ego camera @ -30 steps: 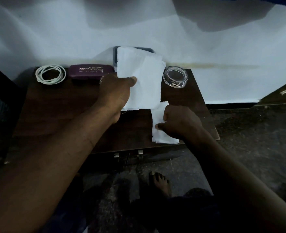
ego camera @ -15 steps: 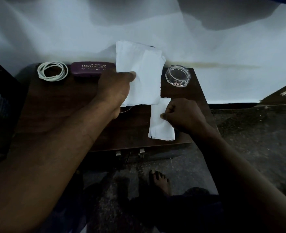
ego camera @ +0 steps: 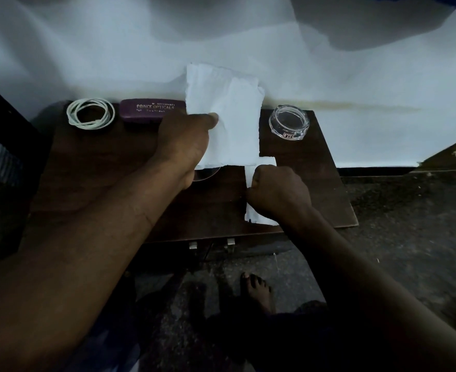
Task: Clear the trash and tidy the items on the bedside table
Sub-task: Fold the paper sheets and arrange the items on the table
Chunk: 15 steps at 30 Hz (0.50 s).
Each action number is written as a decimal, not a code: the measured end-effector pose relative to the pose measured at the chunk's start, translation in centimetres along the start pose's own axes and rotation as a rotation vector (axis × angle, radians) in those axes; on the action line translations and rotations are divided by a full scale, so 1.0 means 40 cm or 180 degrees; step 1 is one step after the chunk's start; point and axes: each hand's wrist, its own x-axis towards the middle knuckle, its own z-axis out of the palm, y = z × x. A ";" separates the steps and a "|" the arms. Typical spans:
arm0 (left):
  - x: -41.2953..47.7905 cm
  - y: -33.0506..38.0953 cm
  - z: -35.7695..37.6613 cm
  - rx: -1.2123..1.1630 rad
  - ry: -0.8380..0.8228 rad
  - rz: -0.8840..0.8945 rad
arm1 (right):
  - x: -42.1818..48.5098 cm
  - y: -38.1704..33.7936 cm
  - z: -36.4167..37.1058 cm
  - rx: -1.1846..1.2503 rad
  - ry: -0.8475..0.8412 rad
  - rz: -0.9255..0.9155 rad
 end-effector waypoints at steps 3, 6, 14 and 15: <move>0.000 0.004 -0.005 -0.0020 -0.0037 0.0008 | 0.006 0.005 0.002 -0.0001 -0.0028 -0.0014; 0.002 0.006 -0.008 -0.0067 -0.0017 0.0035 | 0.022 0.016 -0.010 0.0129 -0.0010 -0.0111; 0.014 0.008 -0.013 -0.0109 0.0131 0.0007 | 0.060 0.068 -0.097 0.2278 0.0340 0.0663; 0.014 0.008 -0.013 -0.0109 0.0136 0.0005 | 0.060 0.071 -0.096 0.2463 0.0327 0.0734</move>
